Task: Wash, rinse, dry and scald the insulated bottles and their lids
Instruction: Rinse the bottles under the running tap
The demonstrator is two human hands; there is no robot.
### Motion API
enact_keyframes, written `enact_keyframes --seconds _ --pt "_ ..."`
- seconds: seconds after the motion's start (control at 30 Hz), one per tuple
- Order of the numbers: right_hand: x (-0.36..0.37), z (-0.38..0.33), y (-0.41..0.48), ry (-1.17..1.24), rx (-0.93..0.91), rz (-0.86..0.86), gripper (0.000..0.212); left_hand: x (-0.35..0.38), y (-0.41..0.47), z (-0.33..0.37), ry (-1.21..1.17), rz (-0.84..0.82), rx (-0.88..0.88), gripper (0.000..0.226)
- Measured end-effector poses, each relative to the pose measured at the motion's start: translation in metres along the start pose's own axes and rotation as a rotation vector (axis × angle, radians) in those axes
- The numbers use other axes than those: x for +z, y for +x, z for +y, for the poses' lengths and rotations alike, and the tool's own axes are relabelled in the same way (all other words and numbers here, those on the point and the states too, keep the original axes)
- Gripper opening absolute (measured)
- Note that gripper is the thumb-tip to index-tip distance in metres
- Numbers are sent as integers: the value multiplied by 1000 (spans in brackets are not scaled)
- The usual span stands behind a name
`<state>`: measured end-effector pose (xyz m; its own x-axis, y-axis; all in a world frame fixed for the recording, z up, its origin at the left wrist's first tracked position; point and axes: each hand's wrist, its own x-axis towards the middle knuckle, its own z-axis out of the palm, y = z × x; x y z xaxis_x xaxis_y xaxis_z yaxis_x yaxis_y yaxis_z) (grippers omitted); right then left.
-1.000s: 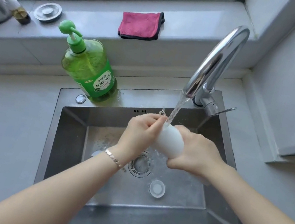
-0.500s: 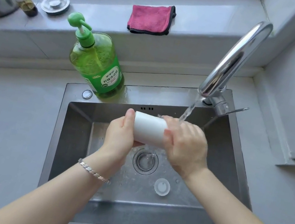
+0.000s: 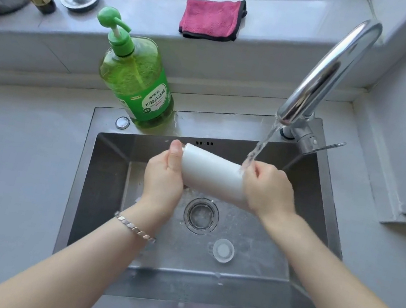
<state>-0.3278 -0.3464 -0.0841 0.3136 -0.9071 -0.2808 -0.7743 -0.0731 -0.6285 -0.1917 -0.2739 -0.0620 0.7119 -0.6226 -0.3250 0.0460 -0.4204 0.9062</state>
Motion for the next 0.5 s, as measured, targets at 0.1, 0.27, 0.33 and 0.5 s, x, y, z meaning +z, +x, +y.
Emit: enact_keyframes --seconds 0.1,0.27,0.33,0.5 --pt "24 1 -9 -306 -347 419 47 9 -4 0 -75 41 -160 42" --pt "13 9 -3 513 58 15 28 -1 2 -4 -65 68 -65 40" --pt "9 11 -3 1018 502 -313 31 -4 1 -8 -49 52 -14 37" --pt "-6 27 -1 1125 858 -724 55 -4 1 -20 49 -81 145 26"
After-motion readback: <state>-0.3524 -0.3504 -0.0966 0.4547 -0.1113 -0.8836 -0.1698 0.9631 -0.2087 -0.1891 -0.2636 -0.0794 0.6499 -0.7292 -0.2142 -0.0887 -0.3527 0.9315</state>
